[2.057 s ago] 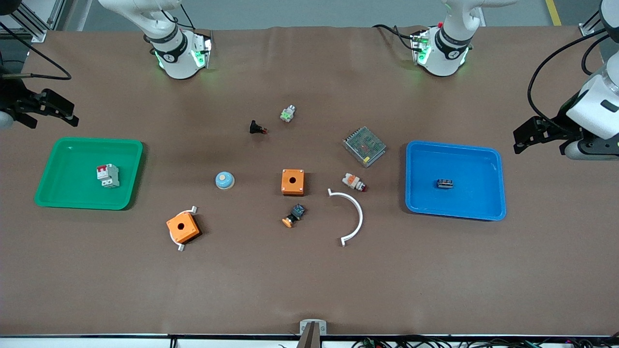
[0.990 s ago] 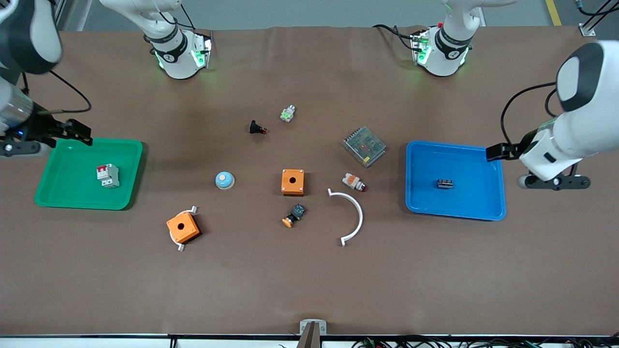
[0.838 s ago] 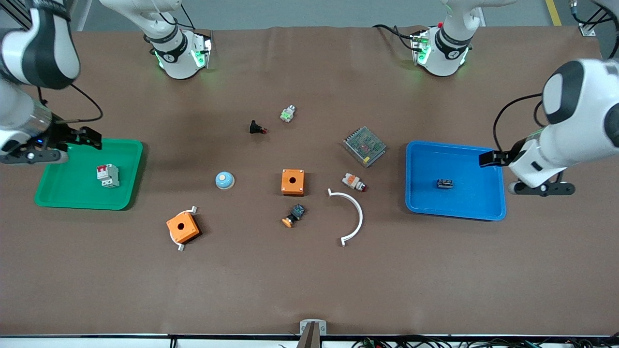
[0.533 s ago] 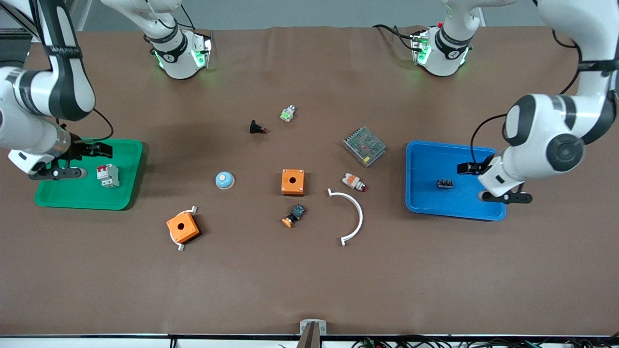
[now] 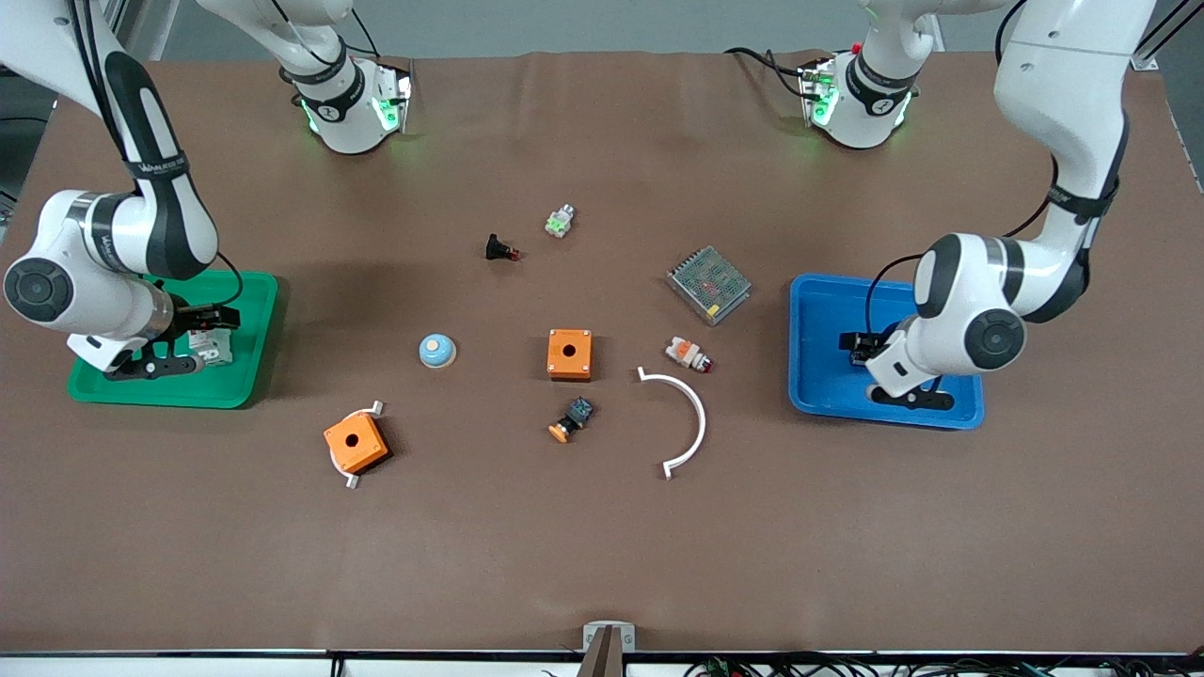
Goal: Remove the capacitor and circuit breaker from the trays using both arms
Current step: 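Grasp the breaker with the right gripper while the left gripper grasps the capacitor, then carry the breaker and capacitor toward the table middle with both grippers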
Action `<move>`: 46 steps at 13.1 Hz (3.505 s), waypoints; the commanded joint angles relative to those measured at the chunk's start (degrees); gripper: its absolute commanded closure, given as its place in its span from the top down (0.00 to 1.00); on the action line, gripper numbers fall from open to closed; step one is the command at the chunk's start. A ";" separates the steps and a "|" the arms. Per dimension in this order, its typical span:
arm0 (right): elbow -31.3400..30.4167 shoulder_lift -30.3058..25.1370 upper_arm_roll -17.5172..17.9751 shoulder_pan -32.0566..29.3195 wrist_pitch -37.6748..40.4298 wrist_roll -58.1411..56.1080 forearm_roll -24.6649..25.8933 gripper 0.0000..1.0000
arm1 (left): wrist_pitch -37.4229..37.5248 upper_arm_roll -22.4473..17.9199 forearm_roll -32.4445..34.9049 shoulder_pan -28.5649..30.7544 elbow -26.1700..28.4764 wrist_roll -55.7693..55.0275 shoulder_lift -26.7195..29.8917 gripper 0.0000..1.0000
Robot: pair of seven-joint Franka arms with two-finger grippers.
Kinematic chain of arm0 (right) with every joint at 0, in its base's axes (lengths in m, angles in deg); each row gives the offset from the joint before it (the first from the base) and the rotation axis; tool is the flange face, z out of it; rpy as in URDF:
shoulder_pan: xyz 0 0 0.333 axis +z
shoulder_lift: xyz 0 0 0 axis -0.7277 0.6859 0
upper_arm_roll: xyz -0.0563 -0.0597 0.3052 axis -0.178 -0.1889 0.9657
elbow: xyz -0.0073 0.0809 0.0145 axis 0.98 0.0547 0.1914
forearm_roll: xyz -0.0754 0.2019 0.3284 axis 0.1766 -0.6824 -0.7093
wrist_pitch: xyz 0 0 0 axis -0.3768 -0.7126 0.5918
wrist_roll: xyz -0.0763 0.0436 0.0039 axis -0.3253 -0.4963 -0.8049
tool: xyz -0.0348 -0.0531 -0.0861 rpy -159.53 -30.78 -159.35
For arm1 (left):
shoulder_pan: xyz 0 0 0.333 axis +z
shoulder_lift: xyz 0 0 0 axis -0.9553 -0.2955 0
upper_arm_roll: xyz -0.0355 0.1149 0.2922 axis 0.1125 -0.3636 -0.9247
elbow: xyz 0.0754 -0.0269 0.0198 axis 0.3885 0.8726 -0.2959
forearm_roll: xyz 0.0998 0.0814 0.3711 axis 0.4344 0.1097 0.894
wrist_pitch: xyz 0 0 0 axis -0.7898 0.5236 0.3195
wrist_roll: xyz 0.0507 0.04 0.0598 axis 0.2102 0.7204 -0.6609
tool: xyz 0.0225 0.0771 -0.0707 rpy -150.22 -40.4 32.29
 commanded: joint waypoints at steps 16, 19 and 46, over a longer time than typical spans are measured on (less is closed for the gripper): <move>2.01 6.15 1.14 -4.81 -8.16 -10.56 1.18 0.00 | 2.33 0.97 -0.64 0.31 -6.84 -2.28 0.19 0.14; 10.31 3.15 4.12 -2.18 7.95 -10.57 -0.48 0.00 | 2.97 4.74 -4.00 -1.97 -12.99 -13.05 -0.24 0.14; 30.74 22.30 6.16 32.11 5.84 48.41 -19.29 0.05 | -15.35 1.78 -4.82 -22.38 -31.82 -49.15 -16.52 0.82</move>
